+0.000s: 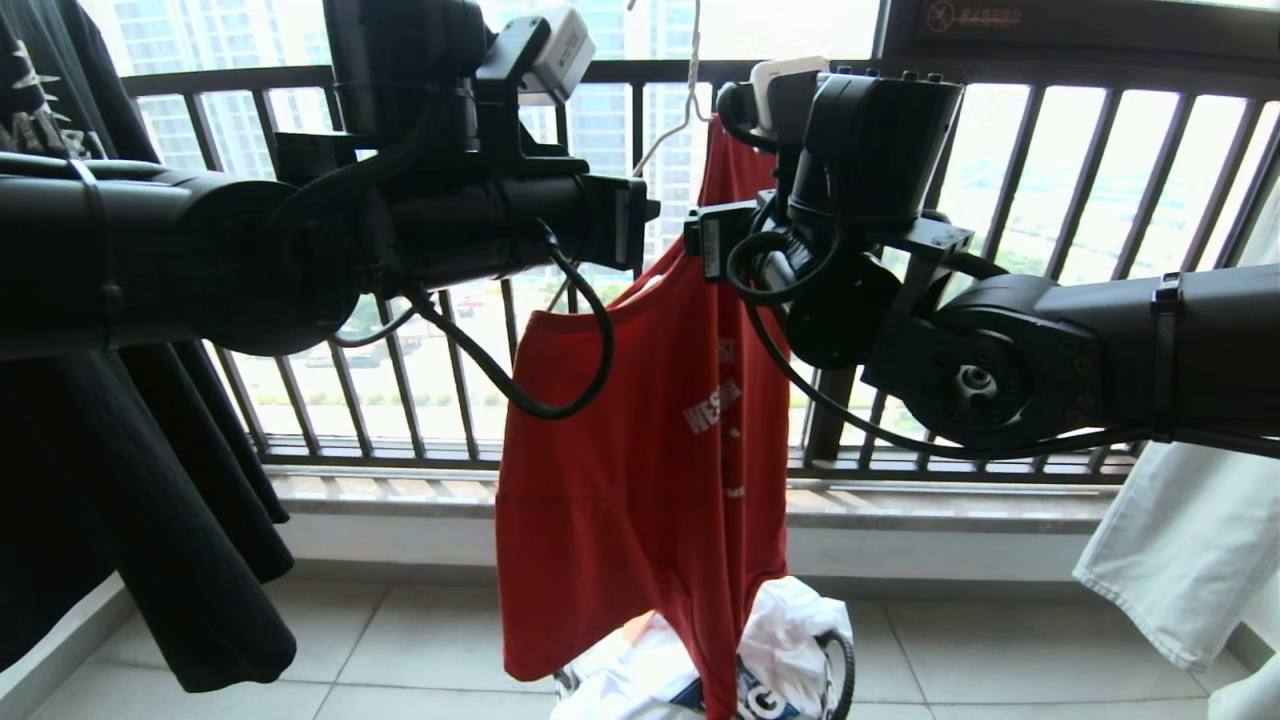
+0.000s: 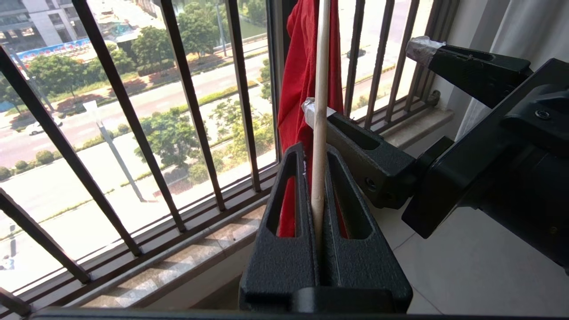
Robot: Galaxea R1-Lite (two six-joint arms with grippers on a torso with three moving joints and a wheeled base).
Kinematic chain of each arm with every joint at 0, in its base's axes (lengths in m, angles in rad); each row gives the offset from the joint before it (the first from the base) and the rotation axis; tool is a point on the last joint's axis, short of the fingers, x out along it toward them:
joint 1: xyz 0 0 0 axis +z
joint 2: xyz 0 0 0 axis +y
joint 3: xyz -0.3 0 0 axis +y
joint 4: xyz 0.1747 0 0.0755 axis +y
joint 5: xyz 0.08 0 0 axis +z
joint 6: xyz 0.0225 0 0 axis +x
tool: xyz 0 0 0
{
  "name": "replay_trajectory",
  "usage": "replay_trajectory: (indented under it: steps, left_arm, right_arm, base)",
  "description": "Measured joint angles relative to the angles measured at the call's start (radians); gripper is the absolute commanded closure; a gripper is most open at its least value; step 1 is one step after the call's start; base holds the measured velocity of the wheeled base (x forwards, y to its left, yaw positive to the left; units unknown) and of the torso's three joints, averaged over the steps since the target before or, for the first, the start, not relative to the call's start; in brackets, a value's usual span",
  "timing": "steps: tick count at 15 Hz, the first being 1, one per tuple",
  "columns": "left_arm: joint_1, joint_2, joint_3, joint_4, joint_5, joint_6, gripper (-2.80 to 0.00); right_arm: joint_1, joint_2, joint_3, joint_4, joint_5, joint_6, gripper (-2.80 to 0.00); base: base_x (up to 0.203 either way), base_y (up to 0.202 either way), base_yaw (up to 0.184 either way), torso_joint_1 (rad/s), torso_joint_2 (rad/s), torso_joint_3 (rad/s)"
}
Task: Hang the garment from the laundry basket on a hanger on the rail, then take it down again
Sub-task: Hang the clothes on the clothes rack
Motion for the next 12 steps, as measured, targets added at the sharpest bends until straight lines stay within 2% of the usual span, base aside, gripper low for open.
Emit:
replay_trajectory:
  steps: [8,12]
  left_arm:
    - [0.008,0.000,-0.018,0.000,0.015,0.000,0.00]
    - [0.008,-0.010,-0.003,0.000,0.013,-0.002,0.00]
  right_arm:
    - [-0.001,-0.028,0.038,-0.001,0.000,0.001,-2.80]
    - [-0.015,-0.024,-0.011,0.008,0.001,-0.006,-2.80]
  base:
    - [0.000,0.000,0.000,0.000,0.00,0.000]
    - [0.000,0.000,0.000,0.000,0.00,0.000]
